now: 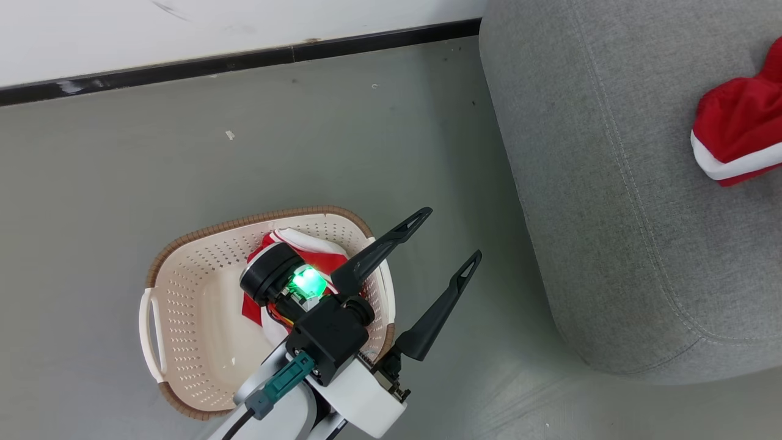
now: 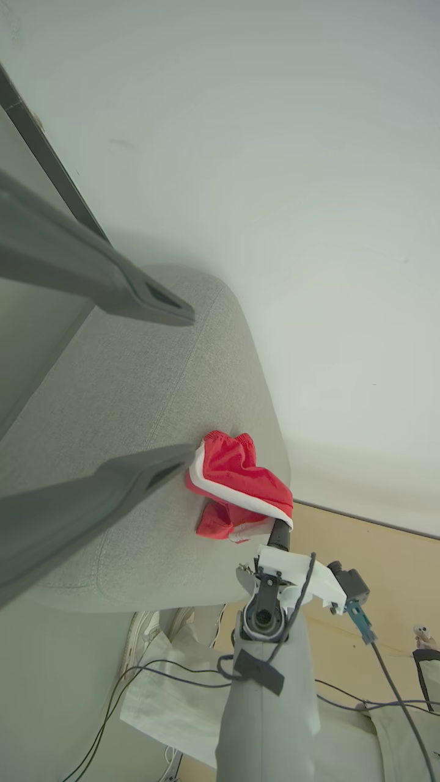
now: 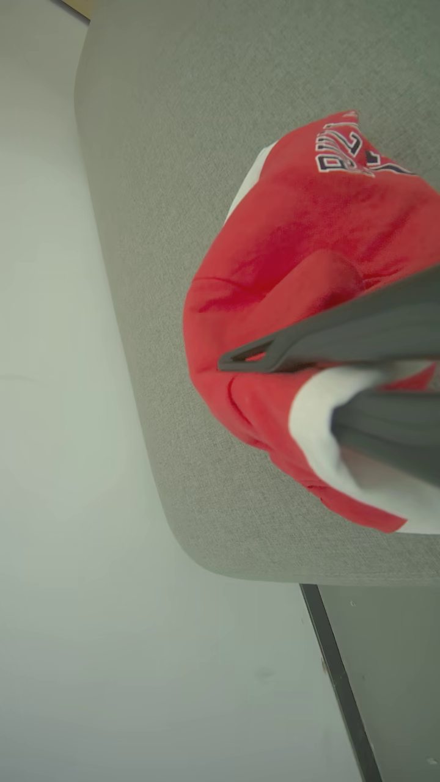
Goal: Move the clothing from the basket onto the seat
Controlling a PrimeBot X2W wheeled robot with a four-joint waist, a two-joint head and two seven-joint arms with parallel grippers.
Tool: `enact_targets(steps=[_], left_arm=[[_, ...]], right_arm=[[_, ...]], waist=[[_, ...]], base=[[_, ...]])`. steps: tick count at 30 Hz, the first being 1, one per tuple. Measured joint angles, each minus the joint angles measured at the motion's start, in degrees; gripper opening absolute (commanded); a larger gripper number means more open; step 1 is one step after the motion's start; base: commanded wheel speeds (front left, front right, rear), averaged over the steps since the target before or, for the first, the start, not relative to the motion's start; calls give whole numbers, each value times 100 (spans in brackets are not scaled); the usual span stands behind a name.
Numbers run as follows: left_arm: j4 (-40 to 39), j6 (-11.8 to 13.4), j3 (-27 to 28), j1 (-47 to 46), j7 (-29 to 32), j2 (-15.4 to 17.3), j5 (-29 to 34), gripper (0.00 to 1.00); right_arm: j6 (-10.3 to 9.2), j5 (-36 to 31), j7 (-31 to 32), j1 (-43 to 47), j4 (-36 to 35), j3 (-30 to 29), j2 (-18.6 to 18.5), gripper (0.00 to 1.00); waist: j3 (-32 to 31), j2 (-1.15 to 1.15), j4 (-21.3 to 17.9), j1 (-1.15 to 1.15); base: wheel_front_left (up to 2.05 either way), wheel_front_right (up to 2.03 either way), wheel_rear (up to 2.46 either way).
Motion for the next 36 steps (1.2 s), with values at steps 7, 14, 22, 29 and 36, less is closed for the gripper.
enact_targets(steps=[7,14,22,29,36], left_arm=[[186,-51,12,-8,-49,22,-12,100],[307,-52,45,-8,-133,20,-68,100],[421,-52,78,-5,-197,9,-120,100],[506,-49,196,53,-298,23,-236,100],[546,13,388,187,-378,63,-278,100]], right_arm=[[0,-3,-52,265,20,169,85,36],[0,-2,-101,593,-78,263,92,100],[0,-1,-102,1016,-357,528,104,100],[0,81,-102,1567,-987,881,321,100],[0,90,-103,2042,-1814,1082,449,100]], waist=[[-59,0,-97,0],[-176,0,-192,0],[-325,0,-308,0],[-466,0,-404,0],[-625,0,-484,0]], base=[[0,0,0],[0,0,0],[0,0,0],[0,0,0],[0,0,0]])
